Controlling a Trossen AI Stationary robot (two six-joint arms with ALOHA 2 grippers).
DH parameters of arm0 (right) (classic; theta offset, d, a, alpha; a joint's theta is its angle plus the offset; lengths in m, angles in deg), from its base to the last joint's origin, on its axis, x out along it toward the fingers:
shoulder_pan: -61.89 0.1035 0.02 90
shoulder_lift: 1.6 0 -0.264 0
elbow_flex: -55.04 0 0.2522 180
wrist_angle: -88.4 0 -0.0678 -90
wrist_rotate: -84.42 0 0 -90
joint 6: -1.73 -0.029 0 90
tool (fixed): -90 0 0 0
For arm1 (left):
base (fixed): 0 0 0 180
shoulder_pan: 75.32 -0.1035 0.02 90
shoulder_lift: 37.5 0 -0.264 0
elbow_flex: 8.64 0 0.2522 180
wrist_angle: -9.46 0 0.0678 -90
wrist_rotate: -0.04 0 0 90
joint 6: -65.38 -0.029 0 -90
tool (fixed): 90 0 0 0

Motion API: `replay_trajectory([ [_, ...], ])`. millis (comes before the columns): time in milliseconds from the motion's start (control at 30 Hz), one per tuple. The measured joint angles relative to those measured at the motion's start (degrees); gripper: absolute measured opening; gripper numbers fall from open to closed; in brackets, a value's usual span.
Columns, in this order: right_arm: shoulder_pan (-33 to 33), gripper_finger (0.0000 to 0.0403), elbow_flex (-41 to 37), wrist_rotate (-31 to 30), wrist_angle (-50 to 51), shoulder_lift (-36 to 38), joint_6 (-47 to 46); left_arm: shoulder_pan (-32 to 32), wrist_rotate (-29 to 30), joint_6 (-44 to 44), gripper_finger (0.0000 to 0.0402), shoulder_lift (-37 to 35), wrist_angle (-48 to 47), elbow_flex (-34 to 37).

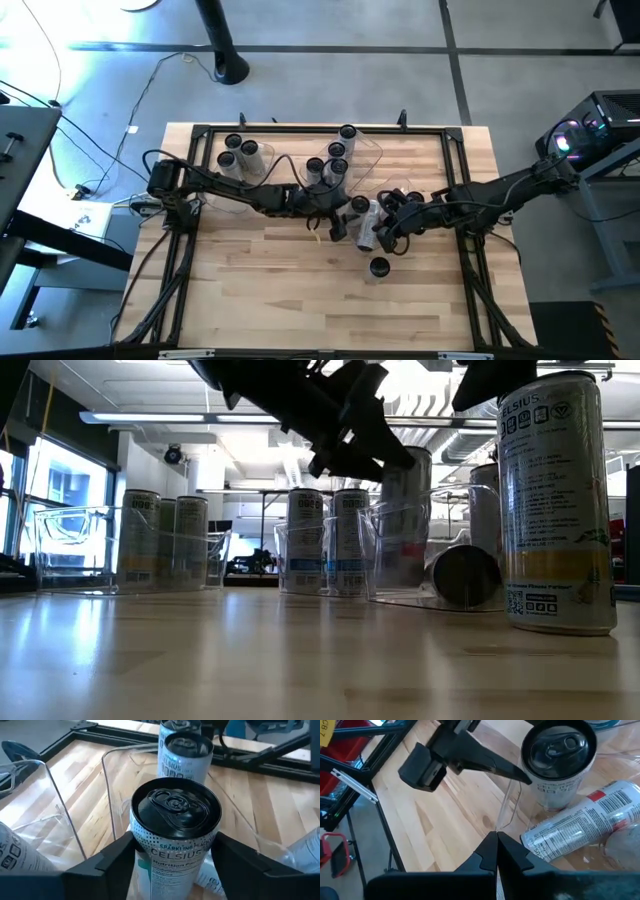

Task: Sort soda cans
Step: Put the white-pink soda can into the top right transparent bin

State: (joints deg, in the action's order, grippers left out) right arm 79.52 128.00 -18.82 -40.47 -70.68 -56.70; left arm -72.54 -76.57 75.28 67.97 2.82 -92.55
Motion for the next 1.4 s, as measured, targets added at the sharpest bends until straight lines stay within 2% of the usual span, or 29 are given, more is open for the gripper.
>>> replay_trajectory([
  [200, 0.02, 0.0000, 0.00, 0.07, -1.26, 0.00, 0.00, -0.02, -0.11, -0.02, 0.0285, 0.04, 0.59, -0.09],
  [467, 0.02, 0.0000, 0.00, 0.21, -2.07, -0.02, 0.00, -0.04, -1.03, 0.54, 0.0295, 1.55, 0.26, -0.12],
  [667, 0.02, 0.0000, 0.02, 0.21, -2.10, -0.02, 0.00, -0.04, -0.83, 0.48, 0.0293, 1.73, 0.07, -0.17],
  [733, 0.02, 0.0000, 0.02, 0.21, -2.12, -0.02, 0.00, 0.00, -0.53, 0.37, 0.0279, 1.73, 0.01, -0.17],
  [833, 0.02, 0.0000, 0.02, 0.21, -2.37, -0.01, 0.78, 0.24, -0.37, 0.35, 0.0234, 1.51, -0.21, -0.17],
  [967, 0.02, 0.0000, 0.02, 0.19, -4.28, 0.48, 3.44, 0.28, -0.42, -0.12, 0.0233, 0.22, -1.29, -1.29],
  [1167, -0.73, 0.0000, 0.04, -0.62, -5.45, 2.36, 6.07, 0.28, -0.87, -5.27, 0.0233, -4.25, -0.19, -3.68],
  [1267, -1.06, 0.0000, 0.04, -1.20, -5.94, 3.62, 7.30, 0.28, -0.96, -5.85, 0.0233, -6.71, -2.06, -4.72],
  [1400, -1.14, 0.0000, 0.04, -1.91, -6.63, 5.27, 9.08, 0.56, -0.84, -7.11, 0.0233, -13.42, -7.14, -5.72],
])
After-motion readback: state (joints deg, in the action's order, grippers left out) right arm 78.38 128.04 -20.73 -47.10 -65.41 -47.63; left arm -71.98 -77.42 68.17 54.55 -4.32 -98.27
